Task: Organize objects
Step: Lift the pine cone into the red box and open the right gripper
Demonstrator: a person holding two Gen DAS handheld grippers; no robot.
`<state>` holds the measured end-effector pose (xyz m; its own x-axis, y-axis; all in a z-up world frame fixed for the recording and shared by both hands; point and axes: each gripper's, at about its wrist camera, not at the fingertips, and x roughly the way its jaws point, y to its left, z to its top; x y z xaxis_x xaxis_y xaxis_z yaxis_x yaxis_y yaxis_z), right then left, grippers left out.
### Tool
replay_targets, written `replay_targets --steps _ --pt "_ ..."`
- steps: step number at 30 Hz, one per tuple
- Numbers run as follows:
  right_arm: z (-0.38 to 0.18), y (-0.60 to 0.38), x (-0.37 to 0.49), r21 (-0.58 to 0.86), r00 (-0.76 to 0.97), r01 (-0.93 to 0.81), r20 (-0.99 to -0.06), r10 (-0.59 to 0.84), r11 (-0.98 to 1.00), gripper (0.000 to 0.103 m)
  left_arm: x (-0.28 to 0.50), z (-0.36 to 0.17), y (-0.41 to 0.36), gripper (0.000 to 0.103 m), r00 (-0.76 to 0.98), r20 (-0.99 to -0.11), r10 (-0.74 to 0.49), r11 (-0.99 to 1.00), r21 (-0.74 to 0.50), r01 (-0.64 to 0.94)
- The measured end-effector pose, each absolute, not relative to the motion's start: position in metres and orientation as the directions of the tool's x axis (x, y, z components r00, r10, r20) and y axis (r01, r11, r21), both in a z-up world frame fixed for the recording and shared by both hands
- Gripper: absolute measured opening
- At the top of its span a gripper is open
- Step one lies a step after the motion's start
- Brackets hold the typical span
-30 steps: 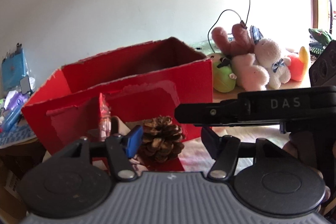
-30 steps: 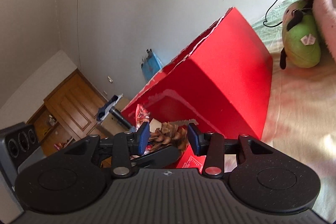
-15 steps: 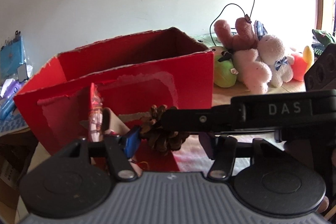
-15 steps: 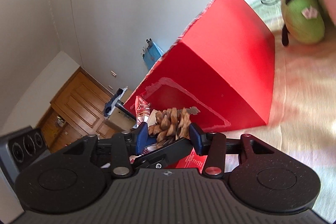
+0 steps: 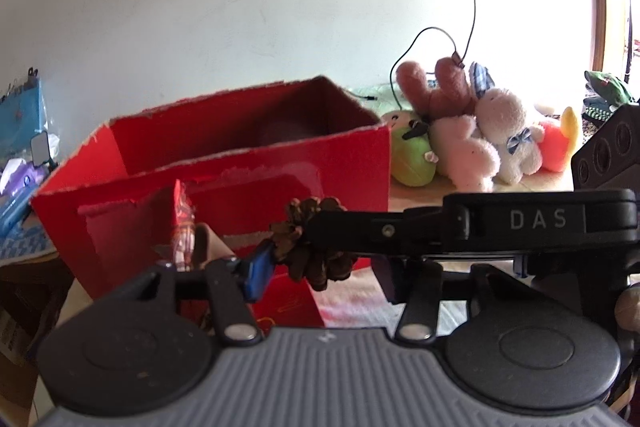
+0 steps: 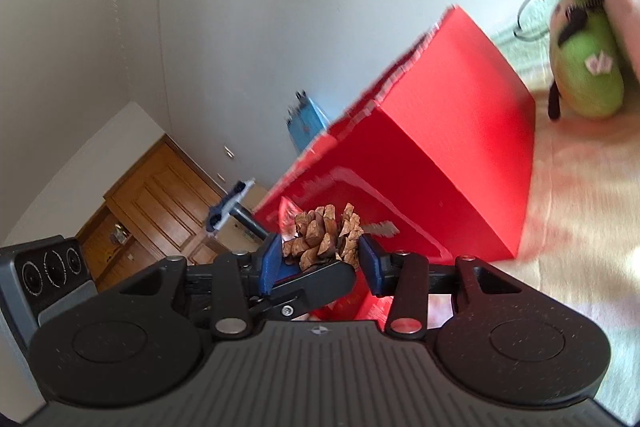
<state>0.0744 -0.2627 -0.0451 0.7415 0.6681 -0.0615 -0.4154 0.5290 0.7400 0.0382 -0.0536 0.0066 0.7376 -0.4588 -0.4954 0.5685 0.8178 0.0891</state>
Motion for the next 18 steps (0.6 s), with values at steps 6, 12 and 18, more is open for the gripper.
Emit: replay_targets --steps 6,12,18 --pt "-0.018 -0.266 0.072 0.708 0.780 -0.439 -0.005 0.626 0.553 0.046 0.037 0.031 -0.055 0.052 0.748 -0.420 -0.514 0.800 0.080 0.594" --pt "0.007 -0.271 0.086 0.635 0.830 -0.450 0.037 0.556 0.629 0.045 0.053 0.052 -0.065 0.052 0.764 -0.338 -0.550 0.795 0.068 0.603" --pt "-0.005 -0.281 0.110 0.625 0.861 -0.415 0.036 0.507 0.661 0.044 0.087 0.048 -0.081 0.052 0.742 -0.378 -0.553 0.792 0.038 0.609"
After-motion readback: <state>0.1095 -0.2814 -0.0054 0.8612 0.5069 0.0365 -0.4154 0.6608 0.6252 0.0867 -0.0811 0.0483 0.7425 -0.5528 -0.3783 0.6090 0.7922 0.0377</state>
